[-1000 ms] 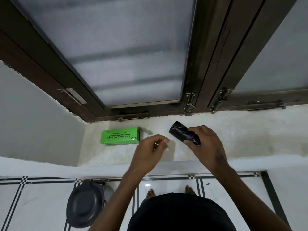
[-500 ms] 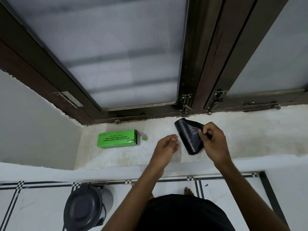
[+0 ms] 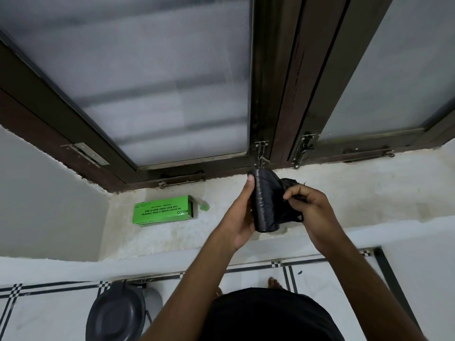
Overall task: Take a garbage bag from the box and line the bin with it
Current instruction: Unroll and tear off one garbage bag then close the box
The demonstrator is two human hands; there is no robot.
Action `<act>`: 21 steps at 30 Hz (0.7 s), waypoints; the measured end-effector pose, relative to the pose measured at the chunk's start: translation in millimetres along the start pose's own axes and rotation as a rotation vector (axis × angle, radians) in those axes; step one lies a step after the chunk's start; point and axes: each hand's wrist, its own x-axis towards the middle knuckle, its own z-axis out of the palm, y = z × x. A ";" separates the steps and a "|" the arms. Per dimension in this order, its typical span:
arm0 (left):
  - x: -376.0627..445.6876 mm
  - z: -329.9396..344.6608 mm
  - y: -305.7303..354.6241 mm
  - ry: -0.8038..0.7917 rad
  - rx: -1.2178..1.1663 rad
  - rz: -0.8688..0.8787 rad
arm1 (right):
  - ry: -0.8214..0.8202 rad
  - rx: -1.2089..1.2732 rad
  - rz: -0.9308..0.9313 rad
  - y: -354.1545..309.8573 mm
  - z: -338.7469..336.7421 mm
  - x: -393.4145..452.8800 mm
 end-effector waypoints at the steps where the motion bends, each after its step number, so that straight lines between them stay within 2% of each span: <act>1: -0.3 1.4 1.6 -0.022 -0.035 -0.012 | 0.021 -0.019 -0.013 -2.0 0.3 -0.9; 6: -1.0 -5.5 -2.1 -0.047 -0.154 -0.051 | 0.060 -0.137 -0.102 -16.2 -15.1 1.1; 11: -4.8 -9.2 -11.1 -0.057 -0.283 -0.039 | 0.032 -0.010 -0.124 -32.5 -31.3 1.4; 15: -7.6 -19.0 -13.6 -0.062 -0.276 -0.003 | 0.117 0.027 -0.118 -38.9 -55.8 6.0; 21: -8.4 -17.7 -11.7 -0.089 -0.276 0.032 | 0.208 -0.043 -0.047 -24.2 -88.1 15.4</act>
